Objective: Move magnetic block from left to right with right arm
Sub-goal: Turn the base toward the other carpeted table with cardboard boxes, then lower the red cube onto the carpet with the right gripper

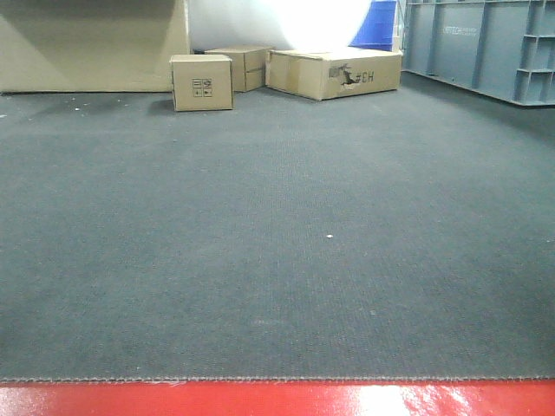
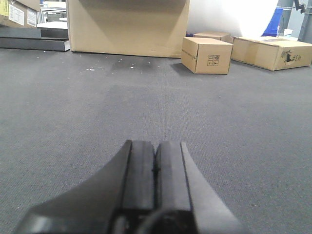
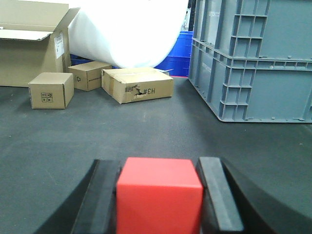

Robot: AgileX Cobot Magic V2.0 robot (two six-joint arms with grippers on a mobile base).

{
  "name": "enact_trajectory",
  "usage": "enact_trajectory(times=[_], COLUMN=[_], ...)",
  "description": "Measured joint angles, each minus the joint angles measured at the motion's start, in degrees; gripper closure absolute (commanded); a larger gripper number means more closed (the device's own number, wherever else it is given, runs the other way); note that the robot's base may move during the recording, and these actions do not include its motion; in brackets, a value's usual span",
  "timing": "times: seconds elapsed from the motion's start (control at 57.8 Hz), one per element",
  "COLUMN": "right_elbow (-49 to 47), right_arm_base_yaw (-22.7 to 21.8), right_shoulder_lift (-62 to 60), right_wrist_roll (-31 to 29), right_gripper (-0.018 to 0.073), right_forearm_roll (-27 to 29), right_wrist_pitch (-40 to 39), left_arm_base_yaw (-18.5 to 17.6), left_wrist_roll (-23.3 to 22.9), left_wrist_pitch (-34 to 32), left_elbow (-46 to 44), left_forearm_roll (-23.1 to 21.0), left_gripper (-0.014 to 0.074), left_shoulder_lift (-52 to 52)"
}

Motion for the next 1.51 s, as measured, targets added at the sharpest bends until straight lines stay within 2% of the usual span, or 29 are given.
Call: enact_trajectory(times=[0.415, 0.623, 0.727, 0.848, 1.003, 1.142, 1.263, 1.505], right_elbow=[0.0, -6.8, -12.6, -19.8, -29.0, -36.1, -42.2, -48.3], right_arm_base_yaw=[0.0, 0.8, 4.6, 12.0, 21.3, 27.0, 29.1, 29.1], right_shoulder_lift=[0.1, 9.2, 17.3, 28.5, 43.4, 56.4, 67.2, 83.3], right_wrist_roll=[0.0, -0.8, -2.8, -4.6, -5.1, -5.2, -5.3, -5.2], right_gripper=[0.0326, 0.0326, 0.0326, 0.0326, 0.0326, 0.0326, 0.0326, 0.0326], right_forearm_roll=[0.0, 1.9, 2.8, 3.0, 3.1, 3.3, 4.9, 11.2], right_wrist_pitch=[-0.3, -0.4, -0.4, 0.7, 6.5, 11.2, 15.5, 18.1], left_arm_base_yaw=[0.0, 0.0, 0.0, 0.0, 0.0, 0.0, 0.0, 0.0], left_wrist_roll=[0.0, 0.0, 0.0, 0.0, 0.0, 0.0, 0.0, 0.0], left_wrist_pitch=[0.0, 0.0, 0.0, 0.0, 0.0, 0.0, 0.0, 0.0], left_elbow=[0.0, 0.0, 0.0, 0.0, 0.0, 0.0, 0.0, 0.0], left_forearm_roll=[0.0, 0.0, 0.0, 0.0, 0.0, 0.0, 0.0, 0.0], left_gripper=[0.0722, 0.0722, 0.0722, 0.0722, 0.0722, 0.0722, 0.0722, 0.0722], left_shoulder_lift=[0.0, 0.0, 0.0, 0.0, 0.0, 0.0, 0.0, 0.0])
